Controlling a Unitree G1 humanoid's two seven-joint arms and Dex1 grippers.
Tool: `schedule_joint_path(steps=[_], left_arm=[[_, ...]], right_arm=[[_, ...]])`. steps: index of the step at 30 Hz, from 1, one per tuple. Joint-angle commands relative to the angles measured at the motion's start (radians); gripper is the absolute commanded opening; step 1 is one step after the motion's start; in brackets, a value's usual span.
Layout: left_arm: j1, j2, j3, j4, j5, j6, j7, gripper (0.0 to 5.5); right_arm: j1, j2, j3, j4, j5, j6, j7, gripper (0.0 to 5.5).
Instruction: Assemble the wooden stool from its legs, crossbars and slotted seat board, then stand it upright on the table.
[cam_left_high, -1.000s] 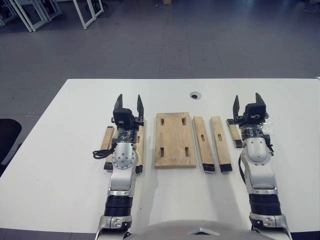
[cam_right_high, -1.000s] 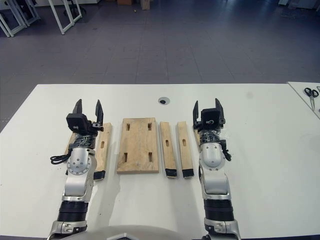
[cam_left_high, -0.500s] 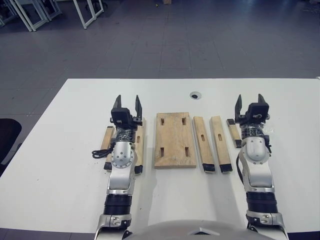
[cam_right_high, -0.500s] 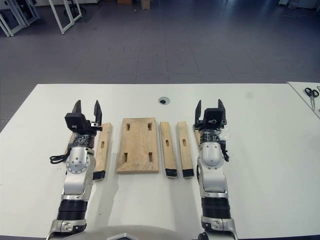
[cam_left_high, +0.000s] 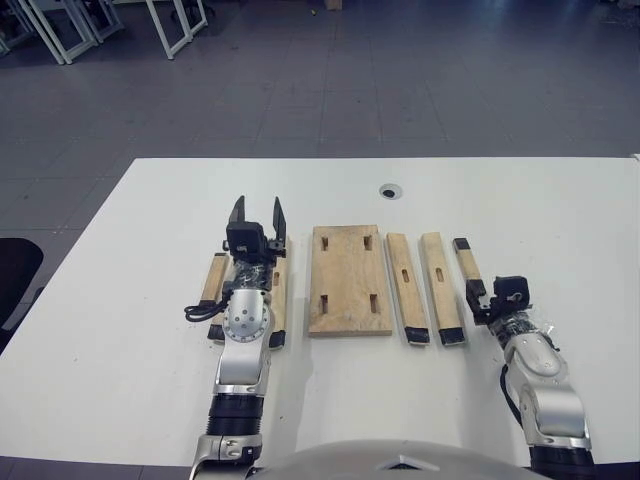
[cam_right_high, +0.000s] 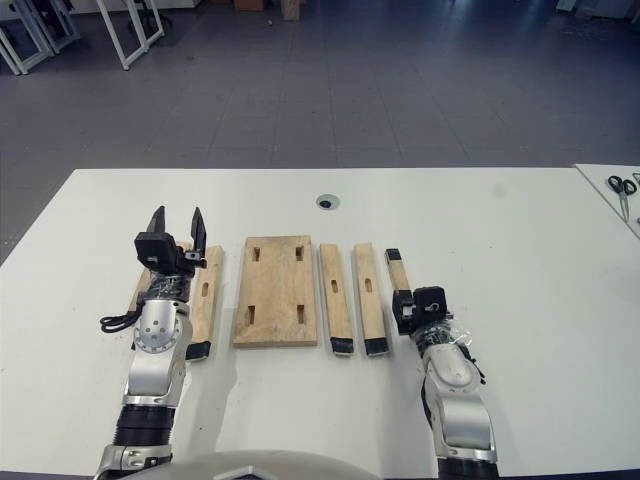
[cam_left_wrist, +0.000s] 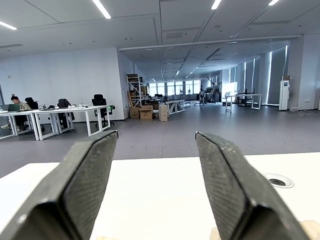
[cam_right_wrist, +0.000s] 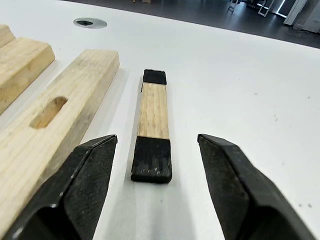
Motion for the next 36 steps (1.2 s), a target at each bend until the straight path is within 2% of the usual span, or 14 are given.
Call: schedule_joint_path(steps=[1, 3, 13, 15, 17, 19, 23, 27, 30, 36], left_arm=[[0.009, 0.008, 0.002, 0.001, 0.011, 0.002, 0.001, 2.86], [0.005, 0.009, 0.002, 0.004, 0.009, 0.004, -0.001, 2.86], [-0.006, 0.010, 0.003, 0.011, 0.001, 0.006, -0.003, 2.86], [-0.008, -0.001, 0.010, 0.009, -0.028, 0.011, -0.006, 2.86], [-0.010, -0.059, 0.038, -0.027, -0.189, 0.075, -0.035, 2.86], [-0.006, -0.088, 0.032, -0.074, -0.356, 0.145, -0.114, 2.86], [0.022, -0.029, -0.035, -0.222, -0.766, 0.557, -0.334, 2.86], [0.040, 0.002, -0.002, -0.285, -1.012, 0.753, -0.372, 2.86], [0.042, 0.015, 0.012, -0.310, -1.103, 0.828, -0.360, 2.86], [0.034, 0.012, 0.025, -0.313, -1.128, 0.850, -0.331, 2.86]], right_arm=[[-0.013, -0.001, 0.006, 0.038, 0.014, 0.074, 0.006, 2.96], [-0.023, 0.005, -0.002, 0.054, 0.023, 0.087, 0.001, 2.96], [-0.122, 0.030, -0.020, 0.138, 0.064, 0.104, -0.025, 1.27], [-0.153, 0.025, -0.028, 0.128, 0.052, -0.025, -0.030, 1.27], [-0.171, 0.025, -0.025, 0.094, 0.074, -0.145, 0.008, 1.27], [-0.175, 0.022, 0.003, 0.052, 0.104, -0.181, 0.065, 1.27], [-0.168, 0.000, 0.092, -0.052, 0.130, -0.221, 0.180, 1.27], [-0.151, -0.043, 0.192, -0.129, 0.108, -0.299, 0.285, 1.27], [-0.145, -0.058, 0.235, -0.146, 0.118, -0.344, 0.335, 1.27], [-0.123, -0.101, 0.295, -0.162, 0.115, -0.374, 0.406, 1.27]])
